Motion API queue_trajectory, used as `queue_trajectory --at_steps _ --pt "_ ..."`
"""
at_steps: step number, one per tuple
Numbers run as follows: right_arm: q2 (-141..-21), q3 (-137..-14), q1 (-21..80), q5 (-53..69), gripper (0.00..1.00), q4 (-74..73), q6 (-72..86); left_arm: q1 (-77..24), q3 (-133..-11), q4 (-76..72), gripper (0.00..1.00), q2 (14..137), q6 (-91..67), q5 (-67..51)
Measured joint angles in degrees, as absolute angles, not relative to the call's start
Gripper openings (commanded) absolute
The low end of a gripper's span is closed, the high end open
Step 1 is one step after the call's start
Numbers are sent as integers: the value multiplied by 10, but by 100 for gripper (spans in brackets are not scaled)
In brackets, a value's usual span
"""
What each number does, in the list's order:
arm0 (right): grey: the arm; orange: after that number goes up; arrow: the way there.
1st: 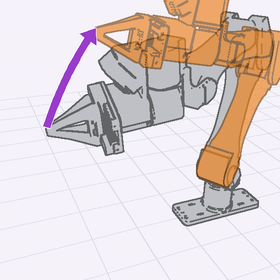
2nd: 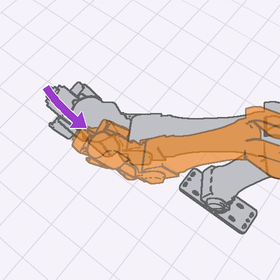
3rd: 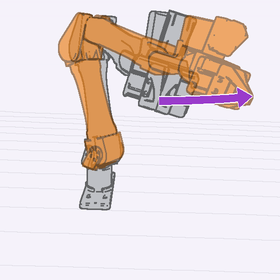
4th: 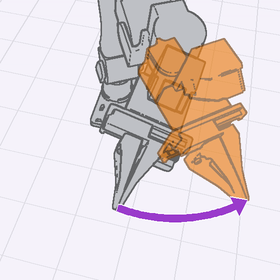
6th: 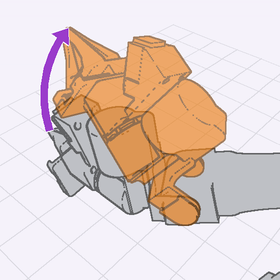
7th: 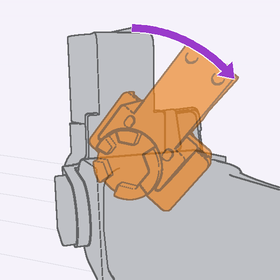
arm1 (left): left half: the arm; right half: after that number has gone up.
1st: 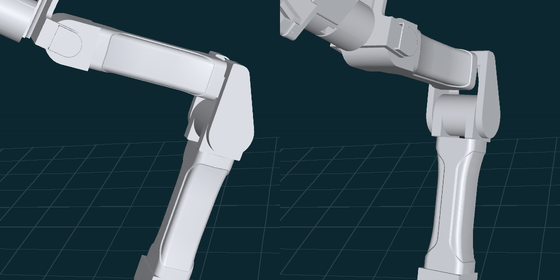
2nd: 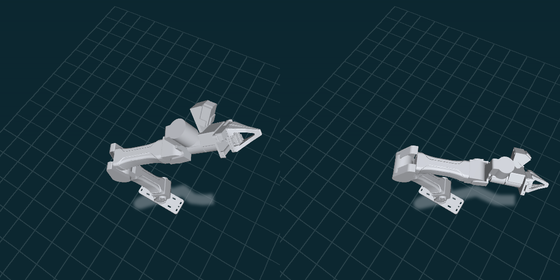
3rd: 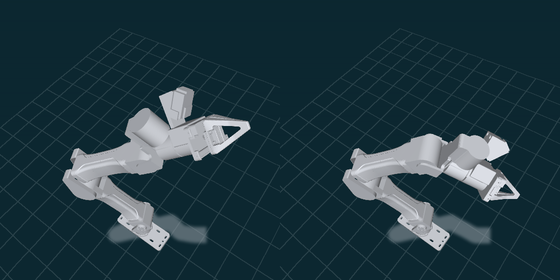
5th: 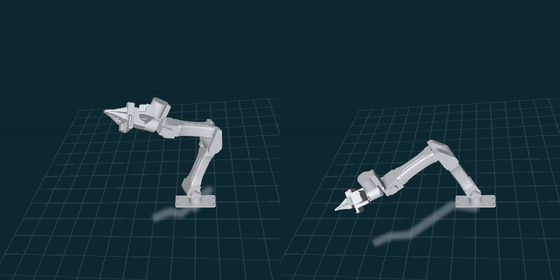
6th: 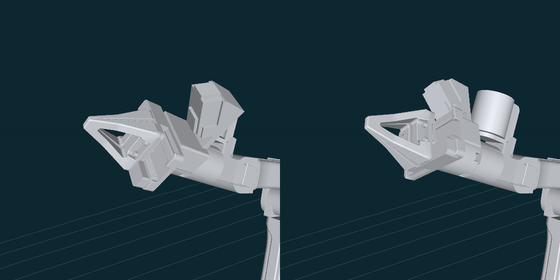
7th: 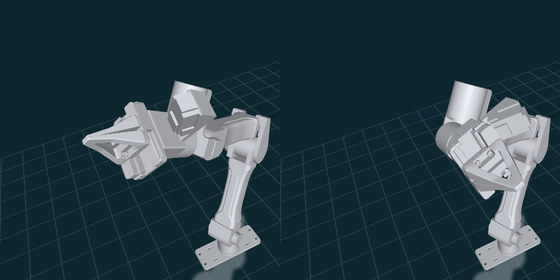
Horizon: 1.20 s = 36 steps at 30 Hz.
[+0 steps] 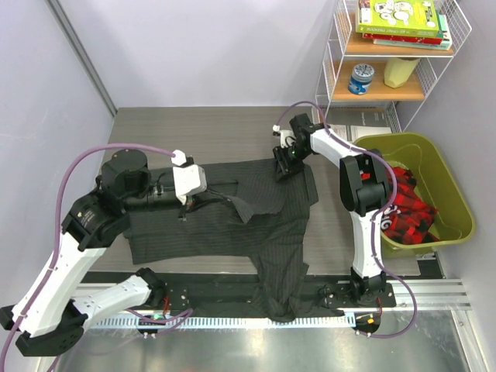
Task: Fold and stack the long sleeve shirts
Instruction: Fold the shirt
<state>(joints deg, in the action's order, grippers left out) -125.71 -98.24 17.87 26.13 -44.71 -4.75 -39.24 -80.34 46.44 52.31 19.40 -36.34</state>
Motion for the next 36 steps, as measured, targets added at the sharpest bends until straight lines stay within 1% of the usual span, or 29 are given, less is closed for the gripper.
queue_trajectory --at_steps 2,5,8,9,12,16,21,28,32,36 --pt "-1249 -985 179 264 46 -456 -55 -392 -801 451 0 523 178 -328" --pt "-1236 -996 179 271 48 -468 -66 -392 -792 427 0 526 149 -235" --pt "-1233 -1019 180 279 55 -483 -77 -382 -760 403 0 528 125 -142" --pt "-1233 -1024 180 282 60 -487 -80 -374 -743 396 0 528 121 -117" --pt "-1233 -1033 180 289 70 -497 -90 -335 -683 376 0 534 107 -67" --pt "-1233 -1034 180 298 72 -510 -103 -266 -616 352 0 557 91 -38" --pt "-1234 -1034 180 307 72 -519 -112 -139 -558 300 0 606 58 -60" --pt "-1246 -1034 181 313 68 -523 -121 37 -498 191 0 670 24 -180" --pt "-1259 -1034 181 314 66 -526 -124 106 -468 134 0 689 12 -245" --pt "-1265 -1034 181 314 65 -531 -130 154 -439 79 0 708 -3 -293"
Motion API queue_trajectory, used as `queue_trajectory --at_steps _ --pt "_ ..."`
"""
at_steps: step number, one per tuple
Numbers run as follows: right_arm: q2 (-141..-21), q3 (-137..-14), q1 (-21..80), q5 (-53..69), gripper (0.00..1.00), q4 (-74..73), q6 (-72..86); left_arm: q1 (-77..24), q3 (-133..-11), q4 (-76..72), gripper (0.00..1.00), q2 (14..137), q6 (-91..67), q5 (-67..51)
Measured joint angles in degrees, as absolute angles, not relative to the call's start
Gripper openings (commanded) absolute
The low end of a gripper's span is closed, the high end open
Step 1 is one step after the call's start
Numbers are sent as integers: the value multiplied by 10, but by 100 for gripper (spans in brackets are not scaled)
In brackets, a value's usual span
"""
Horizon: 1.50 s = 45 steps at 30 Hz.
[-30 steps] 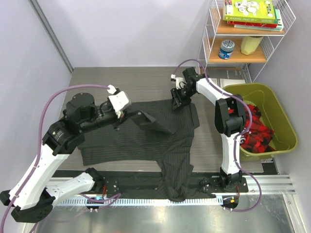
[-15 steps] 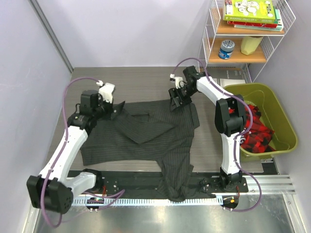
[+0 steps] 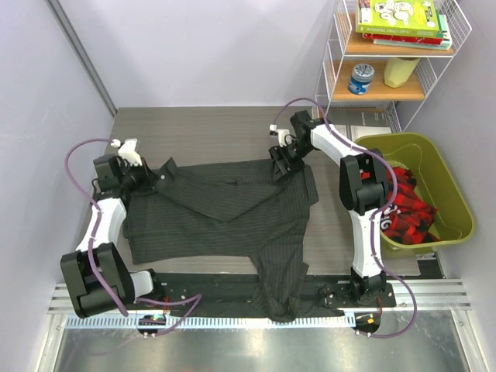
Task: Fold and stack the long sleeve shirts
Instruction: Fold the shirt
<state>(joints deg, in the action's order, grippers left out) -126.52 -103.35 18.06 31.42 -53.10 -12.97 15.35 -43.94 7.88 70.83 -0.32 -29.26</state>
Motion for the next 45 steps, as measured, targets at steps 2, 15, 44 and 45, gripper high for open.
queue_trajectory --at_steps 2,15,44,45 --pt "-1266 -1034 181 314 64 -533 -132 170 -424 57 0 720 -10 -305" --pt "-1268 -1036 181 315 61 -545 -135 250 -413 16 0 830 -47 -283" --pt "-1188 -1046 213 239 56 -578 -157 93 -563 379 72 825 218 -134" --pt "-1190 -1035 217 233 56 -577 -159 95 -563 390 72 842 223 -122"
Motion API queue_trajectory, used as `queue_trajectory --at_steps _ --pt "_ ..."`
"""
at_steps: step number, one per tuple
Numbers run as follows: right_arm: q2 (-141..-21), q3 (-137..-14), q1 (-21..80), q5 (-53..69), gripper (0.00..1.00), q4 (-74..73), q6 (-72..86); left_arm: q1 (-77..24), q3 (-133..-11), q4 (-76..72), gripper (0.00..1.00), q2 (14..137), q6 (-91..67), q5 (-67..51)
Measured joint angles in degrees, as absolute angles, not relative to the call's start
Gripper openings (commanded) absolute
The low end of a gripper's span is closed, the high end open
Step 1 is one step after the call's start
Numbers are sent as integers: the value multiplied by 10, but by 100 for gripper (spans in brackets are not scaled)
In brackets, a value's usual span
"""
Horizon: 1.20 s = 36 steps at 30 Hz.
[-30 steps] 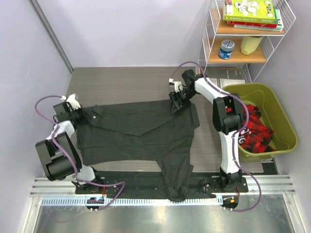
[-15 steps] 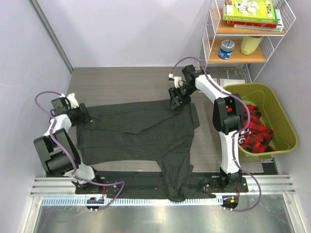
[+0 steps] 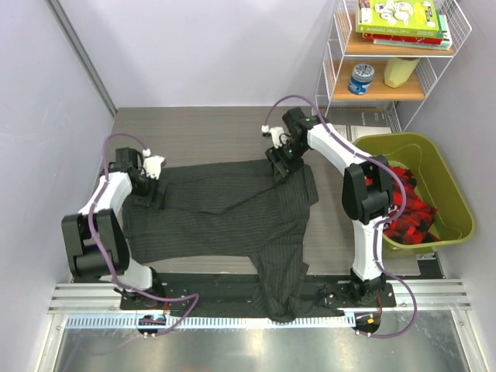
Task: Fold and stack the long sleeve shirts
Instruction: Fold the shirt
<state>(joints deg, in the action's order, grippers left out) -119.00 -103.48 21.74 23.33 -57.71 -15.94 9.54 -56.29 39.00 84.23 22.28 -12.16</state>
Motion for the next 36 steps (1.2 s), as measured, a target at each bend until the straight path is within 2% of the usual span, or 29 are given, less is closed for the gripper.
queue_trajectory --at_steps 6,10,13,19,23,24,28,32,34,36 --pt "-1224 -1003 231 201 56 -578 -173 99 -566 423 72 934 244 -68" --pt "-1266 -1013 227 171 56 -569 -181 99 -615 443 71 1000 245 -40" --pt "-1295 -1062 223 149 55 -573 -183 101 -684 458 70 1056 240 -26" --pt "-1395 -1236 212 110 56 -560 -184 105 -839 493 70 1164 223 -22" --pt "-1438 -1311 206 86 62 -526 -192 105 -923 499 73 1213 218 -43" --pt "-1438 -1311 203 86 66 -523 -195 105 -932 495 73 1217 221 -57" --pt "-1400 -1265 194 107 74 -531 -207 109 -928 511 80 1195 250 -129" --pt "-1299 -1169 186 155 74 -564 -210 102 -863 549 84 1067 314 -258" --pt "-1235 -1125 184 183 75 -583 -211 63 -833 583 85 966 353 -306" --pt "-1168 -1072 184 212 75 -591 -209 -21 -828 601 86 886 372 -340"
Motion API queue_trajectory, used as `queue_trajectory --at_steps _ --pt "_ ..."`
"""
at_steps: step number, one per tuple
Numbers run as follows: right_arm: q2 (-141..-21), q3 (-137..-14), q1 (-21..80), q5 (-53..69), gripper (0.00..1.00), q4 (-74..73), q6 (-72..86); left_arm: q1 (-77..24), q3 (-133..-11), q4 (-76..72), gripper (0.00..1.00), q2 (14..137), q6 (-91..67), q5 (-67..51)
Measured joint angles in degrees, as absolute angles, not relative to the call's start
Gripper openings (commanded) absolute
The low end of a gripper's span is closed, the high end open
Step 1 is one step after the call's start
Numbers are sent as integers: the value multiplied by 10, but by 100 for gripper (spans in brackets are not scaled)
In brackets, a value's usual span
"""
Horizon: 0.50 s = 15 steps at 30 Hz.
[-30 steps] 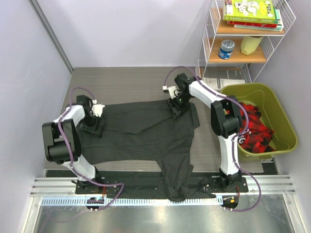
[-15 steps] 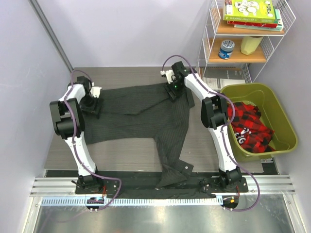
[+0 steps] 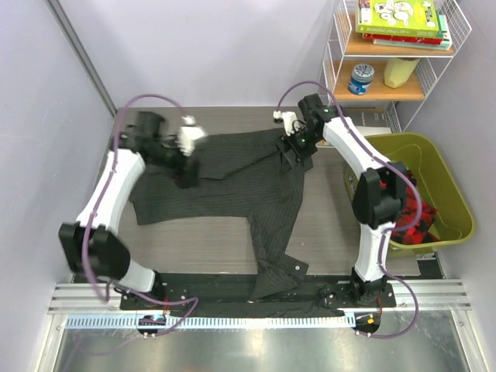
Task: Fold and stack the long sleeve shirts
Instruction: Fold the shirt
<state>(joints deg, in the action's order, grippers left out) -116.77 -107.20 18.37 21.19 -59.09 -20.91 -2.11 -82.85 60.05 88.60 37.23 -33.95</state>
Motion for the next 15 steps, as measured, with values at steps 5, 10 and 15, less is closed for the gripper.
queue_trajectory --at_steps 5,10,15 --pt "-1082 -956 169 274 75 -608 -195 -384 -854 591 86 827 352 -353" --pt "-1081 -877 84 311 77 -611 -172 -625 -956 596 85 980 303 -302" --pt "-1075 -866 -4 319 77 -611 -168 -730 -1010 583 86 1124 284 -224"
